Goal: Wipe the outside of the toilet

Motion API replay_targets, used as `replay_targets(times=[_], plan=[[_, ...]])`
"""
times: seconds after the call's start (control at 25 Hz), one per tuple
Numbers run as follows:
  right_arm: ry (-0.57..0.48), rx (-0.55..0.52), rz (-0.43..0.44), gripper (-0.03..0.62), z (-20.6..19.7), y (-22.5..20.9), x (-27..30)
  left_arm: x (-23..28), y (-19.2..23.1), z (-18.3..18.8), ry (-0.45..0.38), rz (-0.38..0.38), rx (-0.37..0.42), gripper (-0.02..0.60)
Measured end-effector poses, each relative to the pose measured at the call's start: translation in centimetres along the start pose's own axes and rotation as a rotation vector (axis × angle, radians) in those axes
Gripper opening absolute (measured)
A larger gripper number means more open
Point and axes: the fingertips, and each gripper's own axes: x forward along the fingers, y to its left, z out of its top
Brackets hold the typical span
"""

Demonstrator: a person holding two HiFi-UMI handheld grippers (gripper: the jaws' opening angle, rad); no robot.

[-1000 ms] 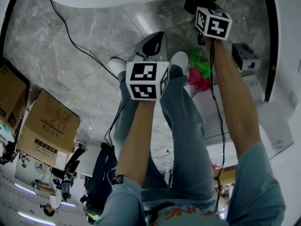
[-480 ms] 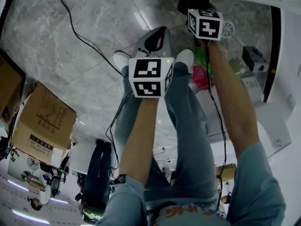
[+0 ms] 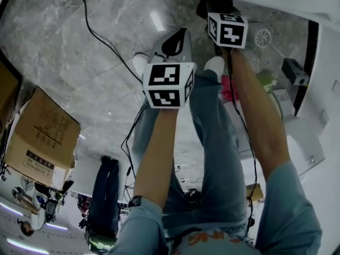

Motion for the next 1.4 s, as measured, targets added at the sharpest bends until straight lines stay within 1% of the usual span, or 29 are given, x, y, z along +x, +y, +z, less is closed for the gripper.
replay_targets(times=[0.2, 0.36, 0.48, 0.6, 0.76, 0.88, 1.16, 1.4], plan=[[0.005, -0.058, 0.029, 0.075, 0.8, 4.5, 1.0, -1.5, 3.6, 0.2, -0.015, 0.021, -0.040, -0.006], [-0.006, -0.102, 0.053, 0.074, 1.8, 8.1, 2.0, -2.7, 6.4, 0.7, -0.022, 0.026, -0.042, -0.006], [-0.014, -0.129, 0.108, 0.074, 2.8, 11.6, 2.5, -4.1, 8.5, 1.5, -0.031, 0.032, -0.047, -0.006], [-0.017, -0.096, 0.168, 0.074, 3.6, 14.7, 1.7, -6.1, 10.0, 2.8, -0.040, 0.034, -0.040, -0.006], [-0.047, -0.039, 0.222, 0.074, 5.1, 17.8, -2.4, -10.0, 11.5, 5.5, -0.052, 0.040, -0.015, -0.006], [-0.072, -0.008, 0.248, 0.074, 6.7, 19.7, -6.4, -13.1, 11.8, 8.1, -0.069, 0.044, -0.009, -0.006], [-0.139, -0.009, 0.286, 0.074, 11.9, 22.8, -16.1, -21.4, 9.1, 15.1, -0.138, 0.022, 0.063, -0.006], [-0.231, 0.029, 0.357, 0.074, 17.0, 27.1, -25.6, -30.2, 7.5, 19.7, -0.196, 0.033, 0.032, -0.006]])
